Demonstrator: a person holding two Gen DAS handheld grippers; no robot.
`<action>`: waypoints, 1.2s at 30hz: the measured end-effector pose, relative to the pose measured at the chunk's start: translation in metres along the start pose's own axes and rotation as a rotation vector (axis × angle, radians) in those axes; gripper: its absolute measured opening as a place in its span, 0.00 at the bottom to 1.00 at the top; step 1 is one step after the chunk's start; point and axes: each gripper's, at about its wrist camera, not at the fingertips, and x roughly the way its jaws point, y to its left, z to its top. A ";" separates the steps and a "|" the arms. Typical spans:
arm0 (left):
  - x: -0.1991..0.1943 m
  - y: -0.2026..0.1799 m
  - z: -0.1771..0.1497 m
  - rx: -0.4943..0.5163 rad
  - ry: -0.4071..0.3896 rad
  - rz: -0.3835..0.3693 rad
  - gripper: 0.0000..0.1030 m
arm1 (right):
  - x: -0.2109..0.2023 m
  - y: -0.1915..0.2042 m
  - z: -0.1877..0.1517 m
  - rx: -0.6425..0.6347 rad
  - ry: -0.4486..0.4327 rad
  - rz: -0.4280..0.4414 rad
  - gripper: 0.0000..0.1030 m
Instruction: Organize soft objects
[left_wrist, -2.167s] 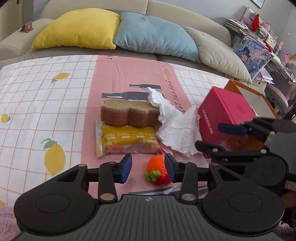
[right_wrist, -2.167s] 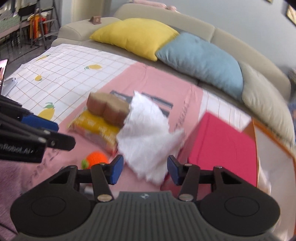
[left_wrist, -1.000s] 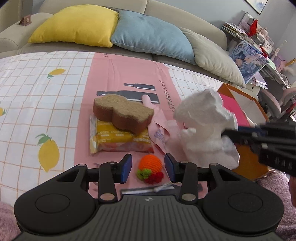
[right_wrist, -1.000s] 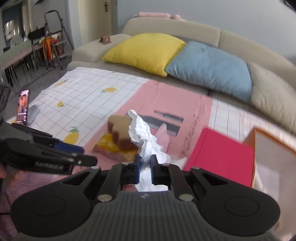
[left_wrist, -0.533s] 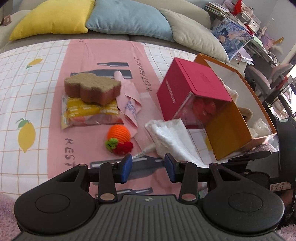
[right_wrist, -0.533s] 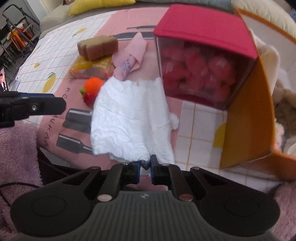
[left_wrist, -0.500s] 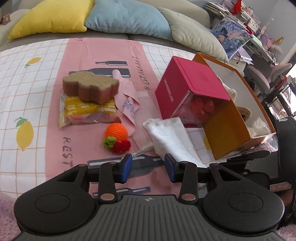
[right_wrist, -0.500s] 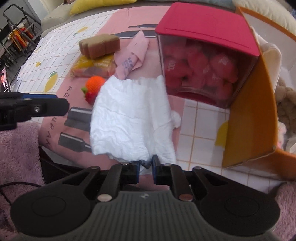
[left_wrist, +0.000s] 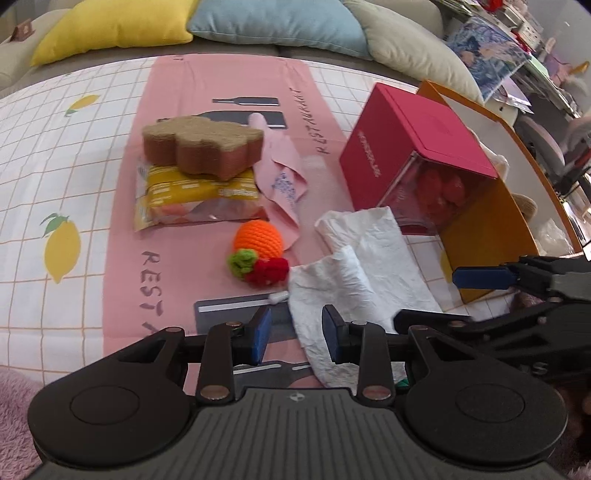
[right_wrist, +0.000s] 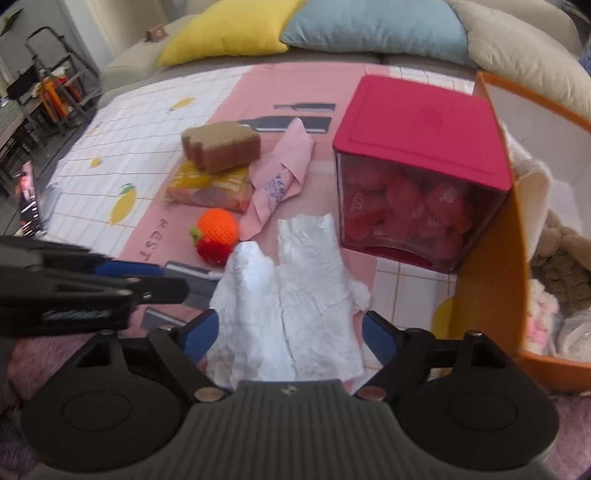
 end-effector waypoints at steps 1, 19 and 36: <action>-0.001 0.002 -0.001 -0.003 -0.002 0.009 0.35 | 0.008 0.002 0.002 0.010 0.008 -0.014 0.89; 0.013 0.018 0.002 -0.025 -0.001 0.008 0.34 | 0.049 0.024 -0.007 -0.192 0.007 -0.110 0.12; 0.057 0.010 0.025 0.126 -0.065 0.116 0.66 | 0.053 -0.002 -0.012 -0.117 0.030 -0.209 0.13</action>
